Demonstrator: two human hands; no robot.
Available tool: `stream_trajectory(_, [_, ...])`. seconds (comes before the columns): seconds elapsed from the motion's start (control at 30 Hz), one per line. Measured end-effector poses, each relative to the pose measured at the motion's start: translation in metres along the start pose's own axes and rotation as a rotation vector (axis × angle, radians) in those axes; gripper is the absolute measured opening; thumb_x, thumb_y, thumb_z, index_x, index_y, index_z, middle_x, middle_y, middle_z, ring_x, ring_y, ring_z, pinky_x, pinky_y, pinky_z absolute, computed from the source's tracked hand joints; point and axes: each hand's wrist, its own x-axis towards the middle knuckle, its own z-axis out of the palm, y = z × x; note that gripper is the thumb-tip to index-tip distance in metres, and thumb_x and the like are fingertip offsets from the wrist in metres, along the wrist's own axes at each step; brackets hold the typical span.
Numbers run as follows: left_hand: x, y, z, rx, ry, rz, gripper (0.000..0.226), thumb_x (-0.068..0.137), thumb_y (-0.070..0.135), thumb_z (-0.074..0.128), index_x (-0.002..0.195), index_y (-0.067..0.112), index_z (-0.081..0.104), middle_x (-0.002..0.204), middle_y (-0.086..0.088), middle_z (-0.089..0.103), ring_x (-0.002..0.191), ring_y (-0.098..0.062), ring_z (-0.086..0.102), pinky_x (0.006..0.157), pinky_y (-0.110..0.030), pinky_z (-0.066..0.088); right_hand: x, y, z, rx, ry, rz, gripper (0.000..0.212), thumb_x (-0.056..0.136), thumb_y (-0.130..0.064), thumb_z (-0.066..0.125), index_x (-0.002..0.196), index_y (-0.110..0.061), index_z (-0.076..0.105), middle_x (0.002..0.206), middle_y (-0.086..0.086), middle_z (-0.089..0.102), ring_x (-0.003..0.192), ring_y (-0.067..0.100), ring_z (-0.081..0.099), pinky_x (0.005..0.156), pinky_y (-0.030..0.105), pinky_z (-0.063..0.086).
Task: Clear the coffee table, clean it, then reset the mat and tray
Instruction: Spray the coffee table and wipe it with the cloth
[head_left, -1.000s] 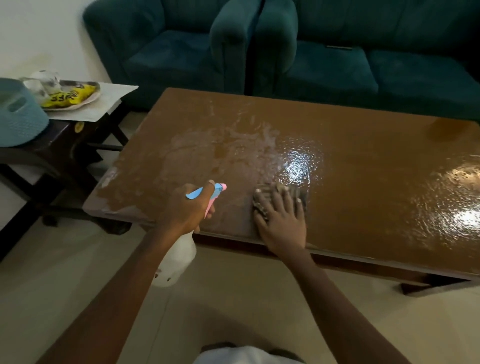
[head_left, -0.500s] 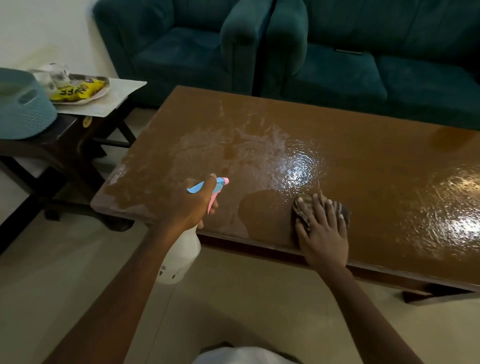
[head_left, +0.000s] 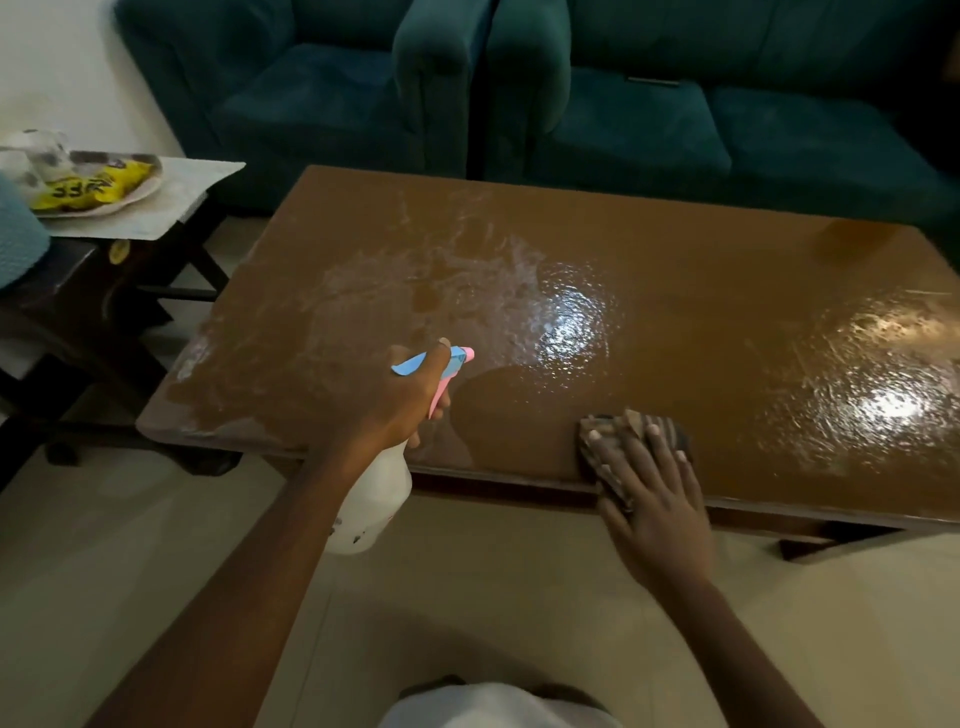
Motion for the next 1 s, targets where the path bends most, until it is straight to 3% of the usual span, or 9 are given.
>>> stream_trajectory(0.13, [0.000,0.008,0.029,-0.019,-0.094,0.034,0.049,0.100,0.048,0.035,0.083,0.009,0.060,0.069,-0.005,0.058,0.059,-0.016,0.055,0.050,-0.023,0.043,-0.009,0.055,-0.014,0.054,0.075,0.206,0.059,0.094,-0.048,0.032,0.151,-0.034,0.038,0.160,-0.003,0.032,0.152,0.017,0.015,0.120,0.044,0.016])
stream_trajectory(0.27, [-0.004,0.009,0.045,0.011,-0.120,0.048,0.050,0.100,0.050,0.035,0.080,0.012,0.060,0.069,-0.004,0.060,0.059,-0.014,0.056,0.049,-0.023,0.043,-0.002,0.034,-0.009,0.054,0.097,0.331,0.060,0.093,-0.050,0.029,0.152,-0.036,0.035,0.161,-0.004,0.030,0.152,0.020,0.015,0.121,0.048,0.014])
stream_trajectory(0.4, [-0.004,0.010,0.041,0.004,-0.082,0.042,0.049,0.099,0.050,0.036,0.078,0.013,0.060,0.069,-0.005,0.061,0.058,-0.015,0.057,0.050,-0.024,0.043,0.023,-0.034,0.000,0.046,-0.009,0.105,0.061,0.093,-0.055,0.028,0.152,-0.042,0.030,0.163,-0.007,0.023,0.152,0.020,0.014,0.120,0.044,0.011])
stream_trajectory(0.53, [-0.002,0.007,0.022,0.003,-0.042,0.018,0.051,0.100,0.049,0.036,0.074,0.011,0.059,0.065,-0.005,0.058,0.055,-0.015,0.054,0.051,-0.026,0.043,0.063,-0.081,0.005,0.074,-0.134,-0.088,0.064,0.092,-0.061,0.013,0.154,-0.048,0.017,0.165,-0.010,0.017,0.153,0.019,0.004,0.123,0.043,0.004])
stream_trajectory(0.67, [0.012,-0.003,-0.002,-0.011,0.024,-0.026,0.043,0.099,0.048,0.039,0.078,0.015,0.056,0.074,-0.009,0.062,0.062,-0.018,0.058,0.064,-0.031,0.049,0.098,-0.075,0.005,0.047,-0.151,0.009,0.071,0.084,-0.064,0.001,0.154,-0.050,0.007,0.166,-0.015,0.000,0.152,0.013,-0.007,0.123,0.042,-0.001])
stream_trajectory(0.83, [0.039,-0.008,-0.020,0.048,-0.037,-0.074,0.046,0.098,0.053,0.039,0.093,0.012,0.060,0.075,-0.006,0.064,0.064,-0.016,0.061,0.057,-0.027,0.048,0.104,-0.073,0.004,0.054,-0.133,0.151,0.074,0.083,-0.065,-0.004,0.154,-0.050,0.003,0.165,-0.016,-0.007,0.152,0.012,-0.012,0.123,0.042,-0.004])
stream_trajectory(1.0, [0.064,0.001,-0.034,0.122,-0.089,-0.056,0.056,0.094,0.060,0.038,0.094,0.011,0.063,0.068,-0.002,0.066,0.059,-0.014,0.063,0.051,-0.026,0.049,0.108,-0.075,0.003,0.071,-0.129,0.212,0.072,0.083,-0.065,-0.004,0.153,-0.051,0.002,0.164,-0.018,-0.006,0.151,0.009,-0.013,0.123,0.042,-0.002])
